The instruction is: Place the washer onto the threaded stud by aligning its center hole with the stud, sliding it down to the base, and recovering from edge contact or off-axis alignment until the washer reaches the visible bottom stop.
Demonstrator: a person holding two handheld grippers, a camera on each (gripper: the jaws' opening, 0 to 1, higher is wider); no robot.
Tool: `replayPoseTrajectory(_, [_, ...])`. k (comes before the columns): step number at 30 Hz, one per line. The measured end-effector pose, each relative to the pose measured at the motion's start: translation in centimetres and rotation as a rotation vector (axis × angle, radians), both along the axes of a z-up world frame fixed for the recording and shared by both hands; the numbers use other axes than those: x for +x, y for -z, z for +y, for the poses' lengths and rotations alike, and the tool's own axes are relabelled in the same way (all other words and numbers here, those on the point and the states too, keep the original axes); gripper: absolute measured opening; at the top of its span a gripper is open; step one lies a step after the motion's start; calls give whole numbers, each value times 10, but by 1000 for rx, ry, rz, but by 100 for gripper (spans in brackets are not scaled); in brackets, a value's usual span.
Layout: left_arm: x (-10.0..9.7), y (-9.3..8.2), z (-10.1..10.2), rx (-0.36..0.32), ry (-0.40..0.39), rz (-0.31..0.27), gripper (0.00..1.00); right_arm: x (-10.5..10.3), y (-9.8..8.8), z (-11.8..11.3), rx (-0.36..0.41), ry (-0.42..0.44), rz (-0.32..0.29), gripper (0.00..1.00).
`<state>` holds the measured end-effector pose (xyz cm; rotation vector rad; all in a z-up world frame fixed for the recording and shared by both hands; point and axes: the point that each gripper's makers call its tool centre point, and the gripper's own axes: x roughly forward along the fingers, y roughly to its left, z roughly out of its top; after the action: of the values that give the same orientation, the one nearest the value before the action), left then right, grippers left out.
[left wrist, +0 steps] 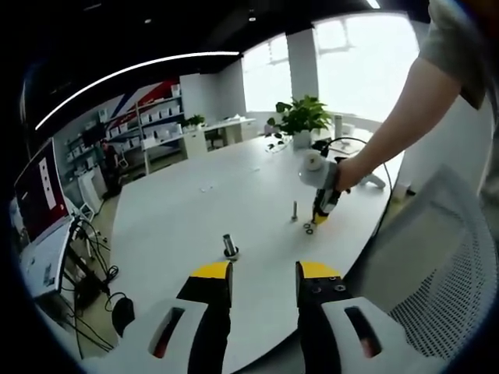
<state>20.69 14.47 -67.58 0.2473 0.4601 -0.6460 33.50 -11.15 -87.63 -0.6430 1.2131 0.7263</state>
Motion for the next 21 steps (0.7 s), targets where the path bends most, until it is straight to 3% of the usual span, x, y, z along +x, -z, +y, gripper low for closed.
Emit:
replayPoseTrajectory(8, [-1, 0, -1, -1, 7, 3, 31, -2, 0, -2, 6, 7, 5, 13])
replayPoseTrajectory(21, [-2, 2, -4, 0, 25, 9, 32, 9, -29, -2, 88, 26, -57, 13])
